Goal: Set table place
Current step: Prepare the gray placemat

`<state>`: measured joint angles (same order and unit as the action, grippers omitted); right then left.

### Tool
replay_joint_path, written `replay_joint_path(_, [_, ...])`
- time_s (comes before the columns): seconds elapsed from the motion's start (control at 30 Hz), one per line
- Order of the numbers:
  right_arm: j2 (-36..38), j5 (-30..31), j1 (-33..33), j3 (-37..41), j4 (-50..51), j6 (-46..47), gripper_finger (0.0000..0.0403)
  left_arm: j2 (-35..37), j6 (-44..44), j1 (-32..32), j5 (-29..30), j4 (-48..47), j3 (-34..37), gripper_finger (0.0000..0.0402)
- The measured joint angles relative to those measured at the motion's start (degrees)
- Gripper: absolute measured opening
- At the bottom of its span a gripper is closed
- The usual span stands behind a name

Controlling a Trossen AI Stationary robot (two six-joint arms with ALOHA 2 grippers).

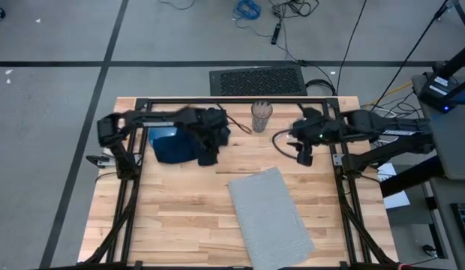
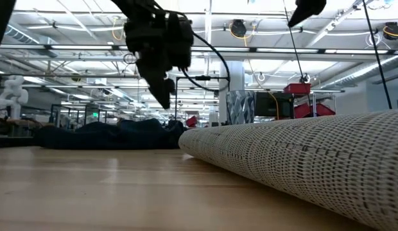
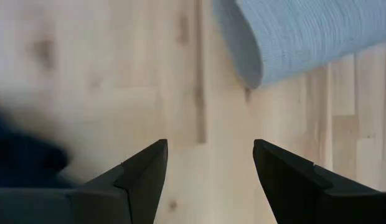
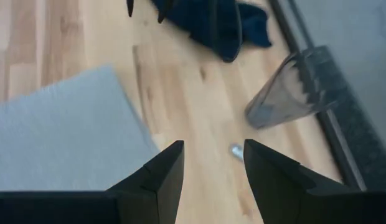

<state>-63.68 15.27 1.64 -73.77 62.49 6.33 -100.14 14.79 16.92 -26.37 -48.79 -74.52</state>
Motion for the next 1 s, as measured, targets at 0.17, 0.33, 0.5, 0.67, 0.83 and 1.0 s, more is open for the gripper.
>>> replay_joint_path(0.17, [0.0, -1.6, 1.4, 4.4, -0.5, 2.9, 0.0153, -4.4, -0.8, -3.8, -4.7, 5.0, 0.0, 0.0223])
replay_joint_path(0.33, [0.0, -2.3, 3.5, 9.5, -2.8, 6.0, 0.0153, -7.0, -0.9, -6.0, -10.3, 7.4, 0.0, 0.0223])
replay_joint_path(0.5, [0.0, -3.9, 6.2, 15.0, -5.9, 9.5, 0.0153, -8.7, -2.2, -7.7, -10.8, 10.5, 0.0, 0.0223])
replay_joint_path(0.67, [0.0, -5.2, 9.1, 20.3, -11.1, 12.4, 0.0153, -10.6, -4.9, -8.2, -10.9, 15.1, 0.0, 0.0223])
replay_joint_path(0.83, [0.0, -5.4, 11.8, 24.5, -16.4, 15.0, 0.0153, -12.8, -8.2, -8.2, -9.8, 19.6, 0.0, 0.0223])
replay_joint_path(1.0, [0.0, -6.9, 14.2, 28.7, -21.5, 17.9, 0.0153, -14.6, -10.0, -8.4, -11.5, 22.8, 0.0, 0.0223])
